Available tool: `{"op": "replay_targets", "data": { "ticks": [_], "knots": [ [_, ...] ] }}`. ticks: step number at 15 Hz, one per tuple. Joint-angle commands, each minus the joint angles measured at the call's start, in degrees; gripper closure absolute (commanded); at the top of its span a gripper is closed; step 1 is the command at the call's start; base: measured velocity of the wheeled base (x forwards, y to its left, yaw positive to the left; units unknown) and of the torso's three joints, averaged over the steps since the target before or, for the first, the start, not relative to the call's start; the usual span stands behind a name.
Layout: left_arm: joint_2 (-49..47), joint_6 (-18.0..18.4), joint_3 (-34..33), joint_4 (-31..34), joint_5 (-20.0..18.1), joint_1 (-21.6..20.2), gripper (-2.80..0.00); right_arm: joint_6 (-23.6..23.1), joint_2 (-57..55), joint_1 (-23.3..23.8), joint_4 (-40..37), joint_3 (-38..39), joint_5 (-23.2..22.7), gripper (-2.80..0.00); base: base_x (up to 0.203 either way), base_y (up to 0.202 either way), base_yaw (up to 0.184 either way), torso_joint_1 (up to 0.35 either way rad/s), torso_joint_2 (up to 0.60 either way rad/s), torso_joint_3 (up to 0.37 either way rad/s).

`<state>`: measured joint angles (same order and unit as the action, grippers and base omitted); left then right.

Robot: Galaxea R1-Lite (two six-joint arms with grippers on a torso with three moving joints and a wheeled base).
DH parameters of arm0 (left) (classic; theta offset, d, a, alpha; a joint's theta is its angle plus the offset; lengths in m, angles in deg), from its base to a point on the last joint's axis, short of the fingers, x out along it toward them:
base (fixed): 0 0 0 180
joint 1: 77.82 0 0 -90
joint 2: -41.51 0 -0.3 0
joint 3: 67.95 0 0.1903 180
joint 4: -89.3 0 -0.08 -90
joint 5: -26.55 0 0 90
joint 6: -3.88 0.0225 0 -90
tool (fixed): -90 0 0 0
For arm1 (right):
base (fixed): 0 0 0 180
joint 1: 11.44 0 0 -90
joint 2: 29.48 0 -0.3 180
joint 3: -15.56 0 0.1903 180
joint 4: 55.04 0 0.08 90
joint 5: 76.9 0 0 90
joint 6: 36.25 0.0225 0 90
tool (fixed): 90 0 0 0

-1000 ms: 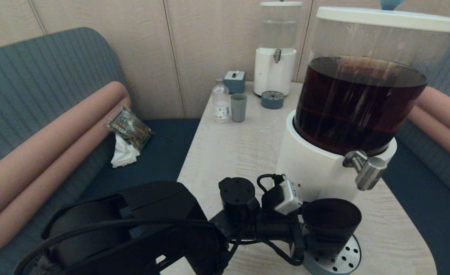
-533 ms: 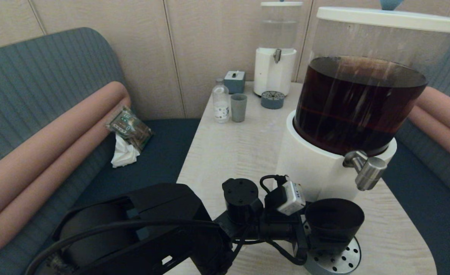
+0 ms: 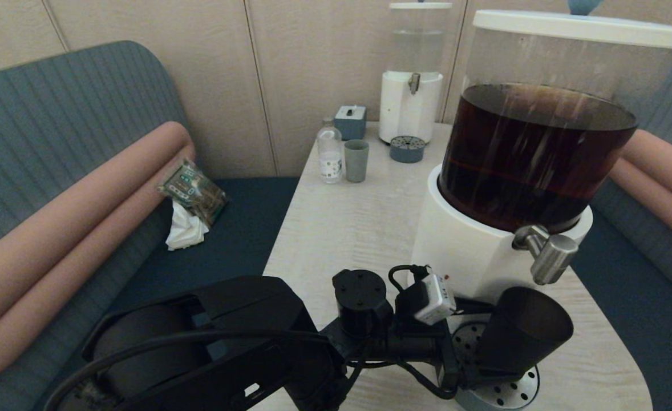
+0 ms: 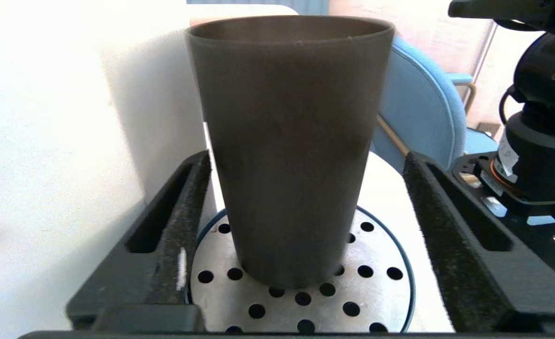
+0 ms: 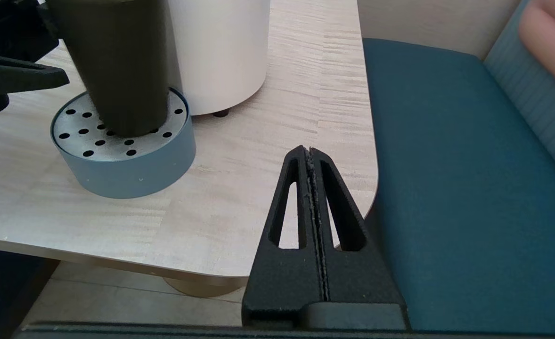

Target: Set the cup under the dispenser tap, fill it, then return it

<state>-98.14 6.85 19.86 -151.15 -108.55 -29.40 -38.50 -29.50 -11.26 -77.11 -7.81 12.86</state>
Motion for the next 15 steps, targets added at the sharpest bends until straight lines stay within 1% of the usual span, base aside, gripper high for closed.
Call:
{"op": "replay_targets", "data": {
  "ticks": [1,10,12,15],
  "knots": [
    [0.2,0.0,0.0,-0.6,-0.3,0.2,-2.80,0.0,-0.1,0.0,0.0,0.5,0.0,0.00,0.000,0.000,0.000,0.000,0.00,0.000],
    [0.3,0.1,-0.8,-0.7,0.5,0.3,-2.80,0.0,-0.1,0.0,0.0,0.5,0.0,0.00,0.000,0.000,0.000,0.000,0.00,0.000],
    [0.9,0.1,-2.8,-0.8,0.8,0.3,-2.80,0.0,-0.1,0.0,0.0,0.5,0.0,0.00,0.000,0.000,0.000,0.000,0.00,0.000],
    [3.7,-0.3,-8.5,-2.7,2.2,0.3,-2.80,0.0,-0.1,0.0,0.0,0.5,0.0,0.00,0.000,0.000,0.000,0.000,0.00,0.000]
  ]
}}
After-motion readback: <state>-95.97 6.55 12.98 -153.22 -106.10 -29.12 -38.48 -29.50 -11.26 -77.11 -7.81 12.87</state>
